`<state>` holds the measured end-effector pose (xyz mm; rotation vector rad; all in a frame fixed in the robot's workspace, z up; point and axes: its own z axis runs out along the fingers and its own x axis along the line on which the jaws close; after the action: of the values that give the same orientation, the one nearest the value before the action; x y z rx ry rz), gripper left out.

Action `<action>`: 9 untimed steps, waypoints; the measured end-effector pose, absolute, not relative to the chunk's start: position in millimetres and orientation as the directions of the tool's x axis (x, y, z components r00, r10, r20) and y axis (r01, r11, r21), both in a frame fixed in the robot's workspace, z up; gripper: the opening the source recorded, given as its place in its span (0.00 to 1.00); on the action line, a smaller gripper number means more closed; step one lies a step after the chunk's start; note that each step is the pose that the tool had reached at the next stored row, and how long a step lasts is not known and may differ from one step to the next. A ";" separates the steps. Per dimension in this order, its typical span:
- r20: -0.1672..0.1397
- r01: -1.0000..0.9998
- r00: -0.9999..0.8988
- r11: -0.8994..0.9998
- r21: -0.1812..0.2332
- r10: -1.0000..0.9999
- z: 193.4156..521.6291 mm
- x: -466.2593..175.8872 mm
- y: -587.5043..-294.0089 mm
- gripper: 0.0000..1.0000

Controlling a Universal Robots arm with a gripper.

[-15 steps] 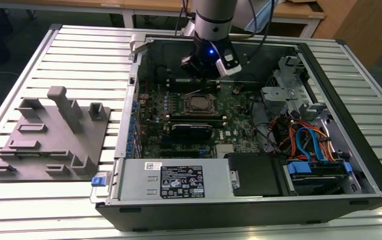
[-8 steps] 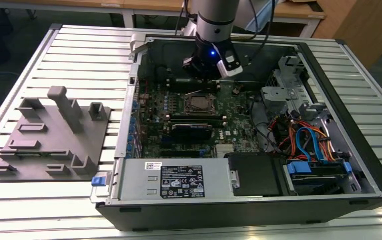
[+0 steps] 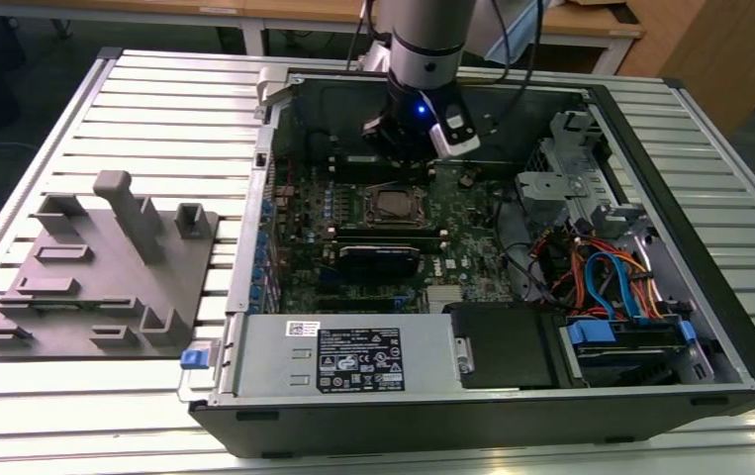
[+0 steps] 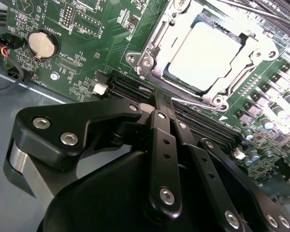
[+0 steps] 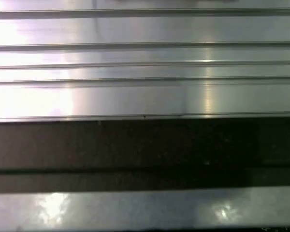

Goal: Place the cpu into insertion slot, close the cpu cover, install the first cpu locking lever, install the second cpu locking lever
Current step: 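Install the first cpu locking lever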

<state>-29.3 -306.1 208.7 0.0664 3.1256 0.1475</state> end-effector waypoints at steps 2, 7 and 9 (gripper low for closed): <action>-0.010 0.045 -0.999 0.995 0.094 0.046 207.5 -28.7 -306.1 0.10; -0.010 0.050 -0.999 0.994 0.094 0.051 203.8 -27.6 -306.1 0.10; -0.009 0.051 -0.999 0.994 0.094 0.052 202.4 -27.1 -306.1 0.10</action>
<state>-27.1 -306.1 202.4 0.0808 3.1255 0.1471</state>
